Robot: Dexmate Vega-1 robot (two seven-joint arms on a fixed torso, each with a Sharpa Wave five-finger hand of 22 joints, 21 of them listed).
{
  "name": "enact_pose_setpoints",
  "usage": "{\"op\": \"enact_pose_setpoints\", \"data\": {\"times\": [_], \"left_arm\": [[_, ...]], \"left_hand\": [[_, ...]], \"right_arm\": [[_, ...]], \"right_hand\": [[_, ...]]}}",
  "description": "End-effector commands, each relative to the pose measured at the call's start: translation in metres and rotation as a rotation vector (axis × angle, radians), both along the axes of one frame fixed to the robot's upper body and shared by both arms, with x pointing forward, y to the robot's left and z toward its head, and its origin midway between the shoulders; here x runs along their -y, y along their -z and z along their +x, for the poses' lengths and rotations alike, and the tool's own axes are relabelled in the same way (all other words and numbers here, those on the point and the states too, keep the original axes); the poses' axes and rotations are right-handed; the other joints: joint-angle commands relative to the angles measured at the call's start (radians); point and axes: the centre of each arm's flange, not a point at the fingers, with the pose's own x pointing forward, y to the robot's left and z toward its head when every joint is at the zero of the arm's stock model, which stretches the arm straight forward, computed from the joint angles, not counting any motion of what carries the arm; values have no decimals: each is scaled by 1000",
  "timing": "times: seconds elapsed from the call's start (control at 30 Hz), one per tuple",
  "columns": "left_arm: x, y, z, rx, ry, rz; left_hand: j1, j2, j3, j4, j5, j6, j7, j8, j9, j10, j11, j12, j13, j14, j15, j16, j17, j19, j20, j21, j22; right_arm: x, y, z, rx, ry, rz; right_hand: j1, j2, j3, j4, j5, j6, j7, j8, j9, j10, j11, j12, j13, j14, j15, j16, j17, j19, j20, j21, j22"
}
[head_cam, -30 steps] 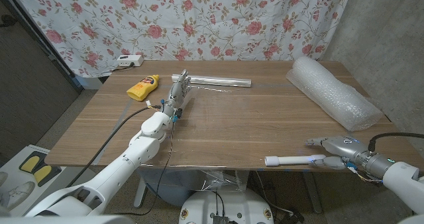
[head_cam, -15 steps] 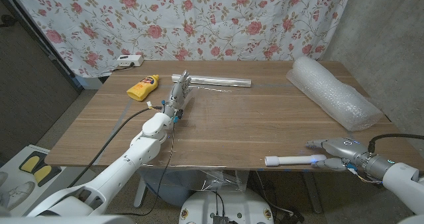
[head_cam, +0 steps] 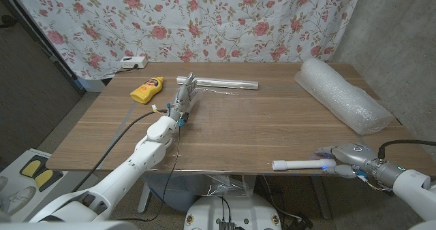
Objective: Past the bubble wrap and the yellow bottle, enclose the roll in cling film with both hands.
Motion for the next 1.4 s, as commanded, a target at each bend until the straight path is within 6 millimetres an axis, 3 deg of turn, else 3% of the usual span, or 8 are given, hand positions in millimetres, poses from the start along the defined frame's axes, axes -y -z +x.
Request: {"op": "enact_pose_setpoints", "data": {"times": [0.03, 0.57, 0.8, 1.07, 1.2, 1.3, 1.4], "left_arm": [[2, 1, -1, 3, 6, 1], [-1, 5, -6, 0, 0, -4], [-2, 7, -6, -3, 1, -4], [-3, 11, -5, -9, 5, -9], [-3, 12, -4, -11, 7, -8], [-4, 14, -3, -15, 6, -11], [-4, 15, -3, -16, 8, -11]], "left_hand": [[-3, 4, -2, -2, 10, 8, -1, 10, 2, 0, -6, 2, 2, -4, -1, 9, 3, 1, -5, -3, 3], [-4, 4, -4, -2, 11, 8, -1, 10, 2, 4, -7, 4, 2, -4, 0, 9, 3, 1, -5, -3, 3], [-5, 5, -4, -3, 11, 10, 0, 10, 2, 3, -8, 4, 2, -4, 0, 9, 3, 1, -6, -3, 3], [-5, 5, -5, -3, 11, 9, -1, 10, 2, 4, -6, 5, 2, -4, 0, 9, 3, 1, -6, -3, 3], [-6, 5, -5, -3, 11, 10, 0, 10, 2, 4, -6, 5, 2, -4, 0, 9, 3, 1, -5, -3, 3], [-6, 5, -6, -3, 11, 10, 0, 10, 2, 4, -6, 5, 2, -5, 0, 9, 3, 1, -5, -3, 3], [-6, 6, -6, -3, 11, 11, 0, 10, 2, 4, -5, 5, 2, -5, 0, 9, 3, 2, -5, -3, 3]], "right_arm": [[-1, 9, 1, -1, 9, -1], [-4, 23, 4, 7, 9, 20], [-5, 24, 5, 19, 5, 34], [-9, 27, 6, 38, -6, 50], [-9, 26, 6, 51, -10, 75], [-9, 24, 6, 59, -13, 78], [-10, 19, 5, 61, -17, 87]], "right_hand": [[12, -4, 6, 1, -4, 20, 0, 15, 16, 14, 1, 23, 19, 17, -164, 20, 27, 12, -1, 5, 3], [32, -11, 11, 2, -8, 61, -12, 71, 80, 59, -14, 112, 91, 83, -176, 104, 140, 27, -11, 14, 9], [63, -6, 26, -1, -10, 129, -24, 129, 130, 159, -36, 212, 150, 200, -181, 169, 212, 55, -23, 32, 15], [137, 7, 59, -12, -15, 228, -35, 202, 183, 259, -60, 323, 221, 328, -188, 213, 286, 117, -65, 82, 37], [156, 31, 80, 1, -25, 302, -37, 247, 210, 324, -67, 379, 252, 395, -186, 219, 319, 132, -83, 114, 56], [144, 64, 99, 25, -28, 341, -44, 261, 211, 363, -72, 387, 231, 433, -185, 213, 329, 123, -95, 127, 68], [120, 71, 118, 54, -29, 371, -47, 271, 211, 398, -73, 400, 221, 458, -184, 192, 335, 115, -101, 146, 82]]}}
